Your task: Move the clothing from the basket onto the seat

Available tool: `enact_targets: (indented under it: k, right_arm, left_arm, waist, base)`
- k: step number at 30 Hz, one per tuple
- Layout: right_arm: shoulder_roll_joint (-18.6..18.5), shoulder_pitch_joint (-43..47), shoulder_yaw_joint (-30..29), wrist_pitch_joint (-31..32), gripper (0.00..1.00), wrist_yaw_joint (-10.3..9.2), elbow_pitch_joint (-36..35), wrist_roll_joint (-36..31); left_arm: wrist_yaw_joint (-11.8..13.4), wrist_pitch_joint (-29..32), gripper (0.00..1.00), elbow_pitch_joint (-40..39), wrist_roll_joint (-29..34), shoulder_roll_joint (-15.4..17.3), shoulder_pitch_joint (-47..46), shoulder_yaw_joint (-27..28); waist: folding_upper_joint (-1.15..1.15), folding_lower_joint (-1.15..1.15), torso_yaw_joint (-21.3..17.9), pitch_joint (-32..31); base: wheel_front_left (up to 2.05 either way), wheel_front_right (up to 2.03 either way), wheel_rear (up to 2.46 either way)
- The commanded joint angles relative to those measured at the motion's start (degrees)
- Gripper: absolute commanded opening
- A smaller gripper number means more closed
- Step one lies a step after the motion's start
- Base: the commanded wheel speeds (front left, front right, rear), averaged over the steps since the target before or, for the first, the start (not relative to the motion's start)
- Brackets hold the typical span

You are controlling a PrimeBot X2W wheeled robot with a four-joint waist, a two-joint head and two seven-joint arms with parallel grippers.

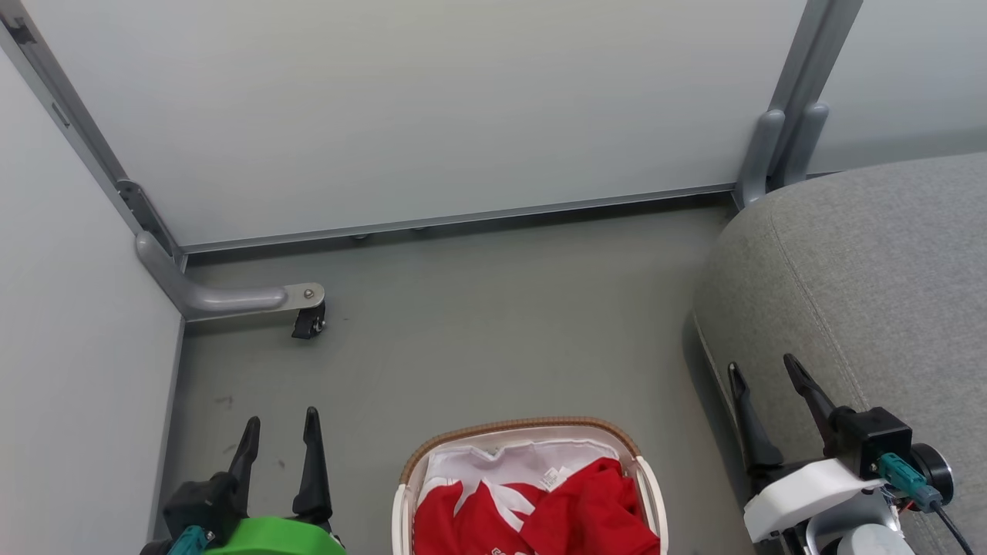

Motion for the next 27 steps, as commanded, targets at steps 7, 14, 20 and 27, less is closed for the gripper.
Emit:
enact_targets:
  k: [7,14,20,27]
  right_arm:
    - [-0.38,0.50,0.41,-1.30,1.00,0.02,0.05,-3.96]
    - [-0.43,0.49,0.87,-1.94,1.00,0.02,0.01,-6.84]
    - [-0.44,0.56,0.84,-2.36,1.00,0.02,-0.09,-8.28]
    - [-0.44,0.62,0.75,-2.36,1.00,0.01,-0.18,-7.94]
  left_arm:
    - [0.33,-1.23,1.00,0.41,3.55,0.39,0.56,-0.56]
    - [0.28,-1.93,1.00,0.54,5.95,0.43,1.04,-0.90]
    - [0.43,-2.27,1.00,0.58,7.31,0.45,1.23,-1.19]
    - [0.44,-2.27,1.00,0.71,7.11,0.44,1.06,-1.32]
  waist:
    - [0.00,0.00,0.32,0.14]
    - [0.00,0.00,0.36,0.16]
    - [0.00,0.00,0.34,0.19]
    - [0.00,0.00,0.32,0.19]
  base:
    - [0.00,0.00,0.00]
    - [0.00,0.00,0.00]
    - [0.00,0.00,0.00]
    - [0.00,0.00,0.00]
